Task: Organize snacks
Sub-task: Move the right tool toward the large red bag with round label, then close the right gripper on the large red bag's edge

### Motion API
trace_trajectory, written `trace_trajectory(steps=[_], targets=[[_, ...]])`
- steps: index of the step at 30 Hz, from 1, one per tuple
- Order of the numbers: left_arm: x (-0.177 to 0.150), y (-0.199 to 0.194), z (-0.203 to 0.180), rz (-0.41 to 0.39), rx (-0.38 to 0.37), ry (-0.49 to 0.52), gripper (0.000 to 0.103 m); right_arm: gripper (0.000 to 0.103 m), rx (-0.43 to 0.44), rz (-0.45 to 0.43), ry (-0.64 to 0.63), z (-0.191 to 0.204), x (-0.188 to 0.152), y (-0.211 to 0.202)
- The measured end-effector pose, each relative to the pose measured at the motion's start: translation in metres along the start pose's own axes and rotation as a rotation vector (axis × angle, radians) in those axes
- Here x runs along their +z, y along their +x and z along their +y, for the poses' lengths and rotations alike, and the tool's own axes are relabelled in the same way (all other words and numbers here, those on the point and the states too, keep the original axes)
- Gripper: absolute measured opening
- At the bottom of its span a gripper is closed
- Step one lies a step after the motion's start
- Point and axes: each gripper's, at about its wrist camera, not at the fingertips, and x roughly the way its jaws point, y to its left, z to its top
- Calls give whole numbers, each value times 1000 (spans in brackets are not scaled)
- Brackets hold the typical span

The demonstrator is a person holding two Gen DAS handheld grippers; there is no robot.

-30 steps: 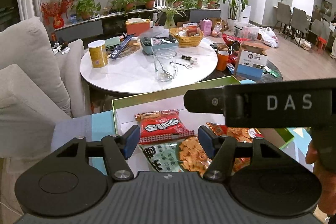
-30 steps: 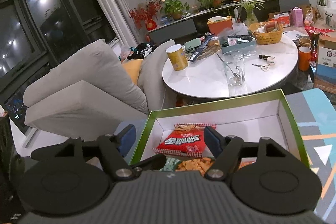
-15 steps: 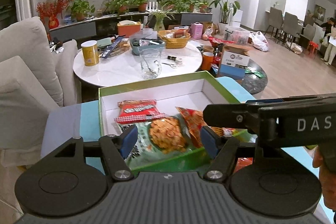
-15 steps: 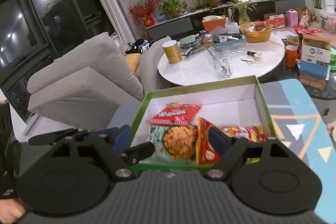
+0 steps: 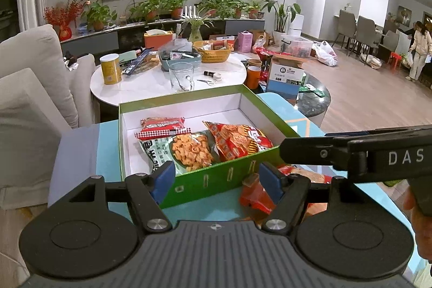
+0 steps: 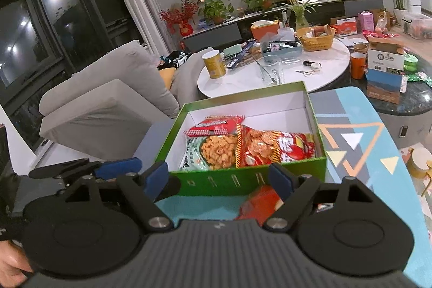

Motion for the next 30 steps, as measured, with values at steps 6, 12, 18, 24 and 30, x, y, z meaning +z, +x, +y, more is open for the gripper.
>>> trace_trajectory(steps=[6, 12, 18, 24, 30], targets=[[-5, -6, -10, 4, -8, 8, 67, 63, -7, -11, 23, -11, -10, -13], [-7, -8, -24, 4, -19, 23, 67, 63, -16, -15, 42, -23, -18, -22], [-9, -3, -34, 20, -22, 35, 67, 63, -26, -14, 60, -35, -24, -28], [-9, -2, -41, 23, -20, 62, 67, 63, -22, -21, 83, -42, -25, -31], [-10, -1, -41, 25, -14, 61, 67, 63, -17, -21, 90, -47, -27, -31]])
